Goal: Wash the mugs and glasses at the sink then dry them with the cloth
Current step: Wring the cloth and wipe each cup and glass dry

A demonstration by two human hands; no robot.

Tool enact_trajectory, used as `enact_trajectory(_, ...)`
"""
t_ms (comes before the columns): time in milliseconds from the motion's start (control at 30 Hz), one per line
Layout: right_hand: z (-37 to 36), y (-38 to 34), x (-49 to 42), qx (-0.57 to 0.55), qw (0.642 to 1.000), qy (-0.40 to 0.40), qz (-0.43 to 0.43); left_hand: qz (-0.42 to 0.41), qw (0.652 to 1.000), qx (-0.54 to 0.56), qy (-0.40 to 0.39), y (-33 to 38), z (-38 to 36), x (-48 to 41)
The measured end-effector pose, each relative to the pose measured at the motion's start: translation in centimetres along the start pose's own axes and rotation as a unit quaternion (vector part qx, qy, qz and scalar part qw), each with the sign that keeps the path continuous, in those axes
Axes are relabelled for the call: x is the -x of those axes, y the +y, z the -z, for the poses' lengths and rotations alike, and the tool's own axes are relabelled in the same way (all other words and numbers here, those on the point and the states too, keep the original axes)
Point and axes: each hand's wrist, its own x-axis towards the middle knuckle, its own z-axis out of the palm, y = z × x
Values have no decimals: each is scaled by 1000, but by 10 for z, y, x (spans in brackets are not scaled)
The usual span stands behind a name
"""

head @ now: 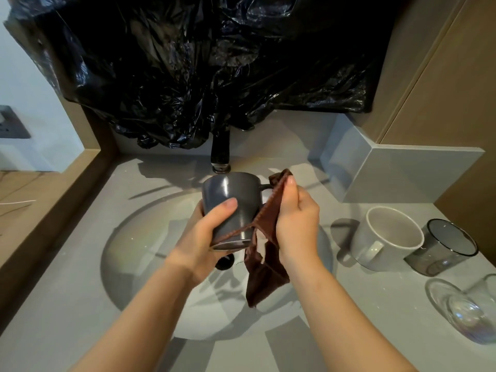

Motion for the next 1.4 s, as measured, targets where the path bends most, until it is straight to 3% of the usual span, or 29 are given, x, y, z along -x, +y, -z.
enact_trajectory(100,7,-10,-14,-4,999,34,-7,-16,998,-65,14,7,16,-3)
enact_trajectory(167,11,-23,-23,-37,998,57,-16,-56,980,-189,38,9,27,-5)
enact_trajectory(267,12,-50,-31,-192,980,15,-49,-77,896,-436,34,10,40,-7)
enact_trajectory(333,9,-66,-33,-276,957,-27,-79,-91,860,-502,11,5,40,-8)
enact_trajectory(400,2,-71,-31,-292,948,-72,-105,-113,867,-485,3,0,36,-7)
enact_trajectory(500,-5,-49,-24,-124,978,-113,-120,-144,886,-441,11,2,35,-6)
enact_trajectory(567,-3,-36,-18,-31,985,-130,-112,-167,861,-480,7,8,37,-5)
enact_trajectory(667,4,-28,-19,15,994,-99,-36,-187,821,-540,6,16,38,-2)
enact_trajectory(733,9,-27,-24,-38,999,-25,0,-179,822,-540,12,19,36,0)
enact_trajectory(833,19,-32,-34,-198,977,72,-14,-175,833,-525,15,20,37,0)
enact_trajectory(900,19,-37,-35,-260,965,38,-27,-180,827,-532,10,20,35,-3)
enact_trajectory(967,12,-42,-25,-271,959,-53,-69,-185,819,-544,4,20,31,-5)
enact_trajectory(1067,3,-35,-8,-140,969,-167,-115,-217,802,-556,-24,19,26,-6)
enact_trajectory(1167,4,-26,-3,-14,971,-237,-41,-220,798,-561,-31,17,28,-5)
enact_trajectory(1267,6,-18,-5,107,953,-268,96,-210,807,-551,-18,17,34,-4)
enact_trajectory(1333,6,-16,-3,106,955,-263,88,-208,811,-545,-22,20,38,-4)
enact_trajectory(1400,6,-11,-2,81,972,-193,102,-194,813,-547,-44,27,39,-4)
